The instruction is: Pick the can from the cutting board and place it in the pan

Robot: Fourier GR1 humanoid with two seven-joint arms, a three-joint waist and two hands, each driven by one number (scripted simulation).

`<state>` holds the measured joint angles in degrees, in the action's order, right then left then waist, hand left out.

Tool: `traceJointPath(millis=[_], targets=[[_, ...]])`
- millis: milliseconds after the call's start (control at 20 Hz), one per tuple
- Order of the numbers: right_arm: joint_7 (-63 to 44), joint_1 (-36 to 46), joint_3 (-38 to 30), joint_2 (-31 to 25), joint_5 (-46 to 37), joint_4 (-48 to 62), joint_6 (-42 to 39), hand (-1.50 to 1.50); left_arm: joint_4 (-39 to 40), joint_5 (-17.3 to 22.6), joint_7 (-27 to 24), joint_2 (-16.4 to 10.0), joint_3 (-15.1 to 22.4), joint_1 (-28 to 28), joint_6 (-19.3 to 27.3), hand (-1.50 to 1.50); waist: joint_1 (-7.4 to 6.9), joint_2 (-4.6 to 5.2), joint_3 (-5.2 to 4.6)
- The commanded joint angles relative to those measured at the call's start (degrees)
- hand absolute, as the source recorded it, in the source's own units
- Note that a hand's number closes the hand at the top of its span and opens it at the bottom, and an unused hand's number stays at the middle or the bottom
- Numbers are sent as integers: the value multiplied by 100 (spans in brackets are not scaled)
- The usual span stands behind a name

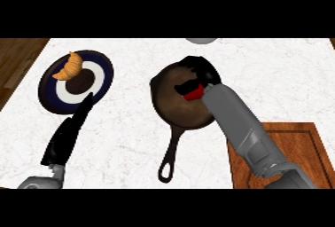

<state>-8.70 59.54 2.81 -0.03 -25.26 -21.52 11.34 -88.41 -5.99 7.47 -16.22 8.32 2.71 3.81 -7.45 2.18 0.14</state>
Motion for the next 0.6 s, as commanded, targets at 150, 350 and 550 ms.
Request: traceJointPath(millis=[150, 350, 550], targets=[[1038, 93, -419, 3, 1027, -67, 1023, -150, 55, -69, 4, 132, 83, 92, 38, 0, 2, -15, 3], [1486, 89, -752, 3, 1524, -25, 1701, -150, 153, -10, -77, 56, -80, 10, 28, 0, 87, -18, -3], [1589, 153, -1169, 3, 1874, 52, 2361, -150, -110, 7, -28, -100, -239, -252, 51, 0, 271, -97, -5]])
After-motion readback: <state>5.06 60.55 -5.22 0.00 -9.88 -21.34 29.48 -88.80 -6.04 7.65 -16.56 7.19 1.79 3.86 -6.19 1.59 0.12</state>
